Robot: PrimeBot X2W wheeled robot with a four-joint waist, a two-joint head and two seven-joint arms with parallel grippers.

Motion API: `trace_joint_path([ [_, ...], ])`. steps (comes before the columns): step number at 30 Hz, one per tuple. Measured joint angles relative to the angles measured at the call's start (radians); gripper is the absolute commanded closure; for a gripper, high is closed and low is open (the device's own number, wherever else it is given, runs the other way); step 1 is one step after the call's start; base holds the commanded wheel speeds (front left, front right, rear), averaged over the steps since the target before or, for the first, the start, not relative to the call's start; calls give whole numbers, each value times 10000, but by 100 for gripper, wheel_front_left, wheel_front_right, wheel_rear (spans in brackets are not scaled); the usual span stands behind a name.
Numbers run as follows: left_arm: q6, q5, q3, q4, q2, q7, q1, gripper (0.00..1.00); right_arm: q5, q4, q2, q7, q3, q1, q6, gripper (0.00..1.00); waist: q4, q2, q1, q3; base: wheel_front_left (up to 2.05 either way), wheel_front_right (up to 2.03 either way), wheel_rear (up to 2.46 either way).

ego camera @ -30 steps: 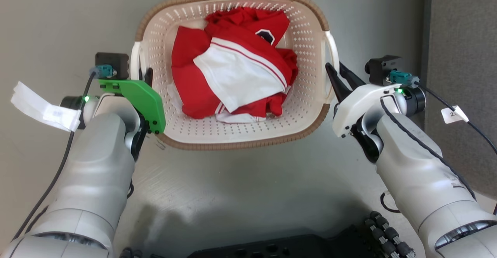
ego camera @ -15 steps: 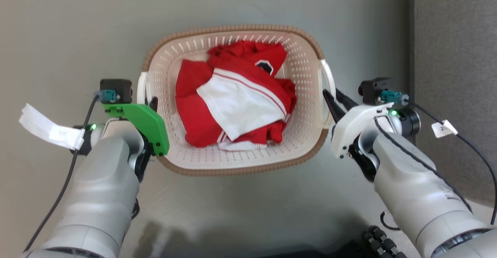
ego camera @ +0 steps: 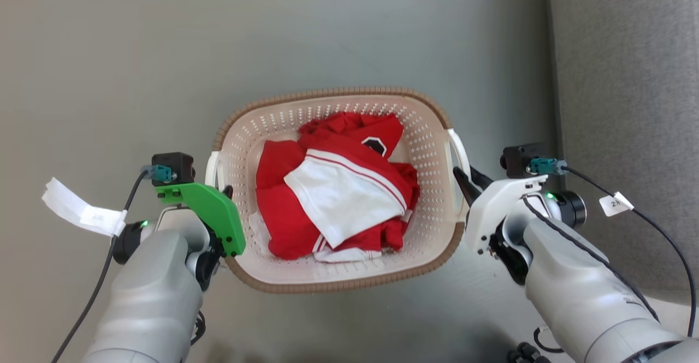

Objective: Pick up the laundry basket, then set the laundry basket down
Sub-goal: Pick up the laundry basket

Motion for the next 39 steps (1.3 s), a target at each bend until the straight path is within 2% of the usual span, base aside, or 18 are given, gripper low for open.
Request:
trace_joint_path([
  [20,2,-1578,-738,-424,59,1233,1193,100,587,259,-81,640,708,825,0,100,15,0,0,-1966,0,0,0],
  [39,2,-2265,-1093,-305,63,1779,2266,100,1103,437,-42,1179,1168,1736,0,100,34,0,-1,-3879,0,0,0],
])
